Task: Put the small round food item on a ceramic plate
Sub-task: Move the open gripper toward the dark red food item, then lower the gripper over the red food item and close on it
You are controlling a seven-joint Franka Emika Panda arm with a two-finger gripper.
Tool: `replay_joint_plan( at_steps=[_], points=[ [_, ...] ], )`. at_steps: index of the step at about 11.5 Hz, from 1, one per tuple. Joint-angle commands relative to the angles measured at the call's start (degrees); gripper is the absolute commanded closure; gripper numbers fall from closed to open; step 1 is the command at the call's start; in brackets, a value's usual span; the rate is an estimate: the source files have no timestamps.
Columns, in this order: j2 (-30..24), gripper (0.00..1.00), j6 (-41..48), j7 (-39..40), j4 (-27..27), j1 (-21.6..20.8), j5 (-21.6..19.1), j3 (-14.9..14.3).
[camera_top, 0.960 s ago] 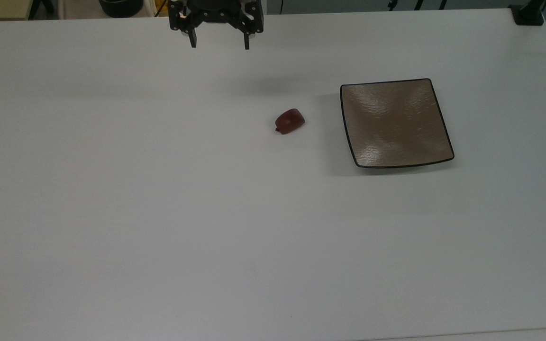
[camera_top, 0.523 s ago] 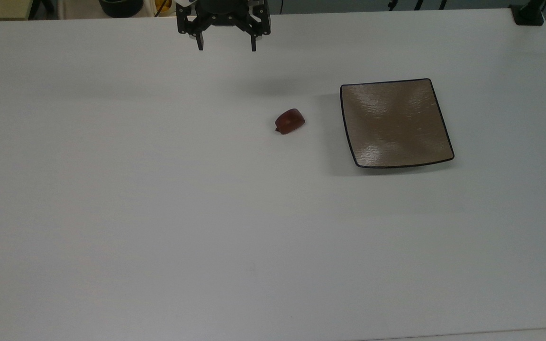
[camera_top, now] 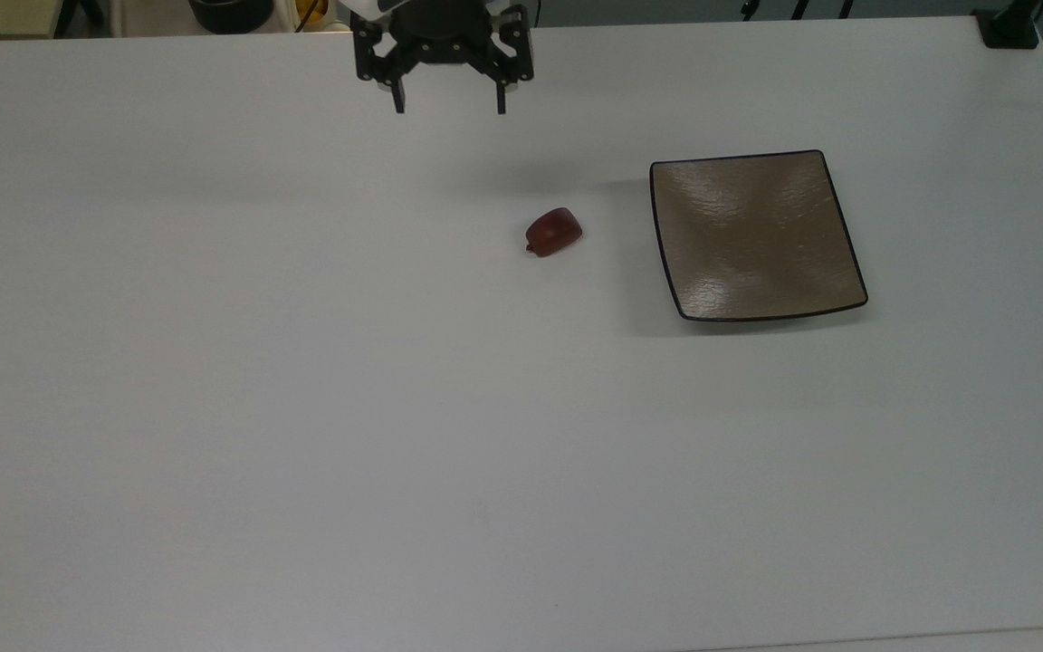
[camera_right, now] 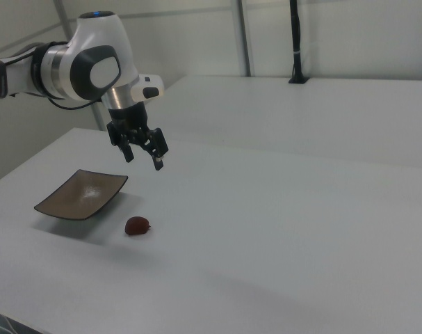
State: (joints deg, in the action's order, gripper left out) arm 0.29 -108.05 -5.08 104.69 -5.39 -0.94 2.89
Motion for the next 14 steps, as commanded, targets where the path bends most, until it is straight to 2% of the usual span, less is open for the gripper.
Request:
replay_joint_plan(
  at_steps=[1, 6, 10, 14],
  points=[
    [-0.29, 0.00, -7.77, -16.03, 4.64, -0.41, -0.91, 2.28],
    [1.11, 0.00, -15.51, -43.37, 10.08, -0.33, -0.90, 5.97],
    [4.71, 0.00, -24.65, -60.44, 13.16, -0.32, -0.90, 6.77],
    [9.45, 0.00, -27.65, -62.42, 14.14, -0.50, -0.12, 8.09]
  ],
)
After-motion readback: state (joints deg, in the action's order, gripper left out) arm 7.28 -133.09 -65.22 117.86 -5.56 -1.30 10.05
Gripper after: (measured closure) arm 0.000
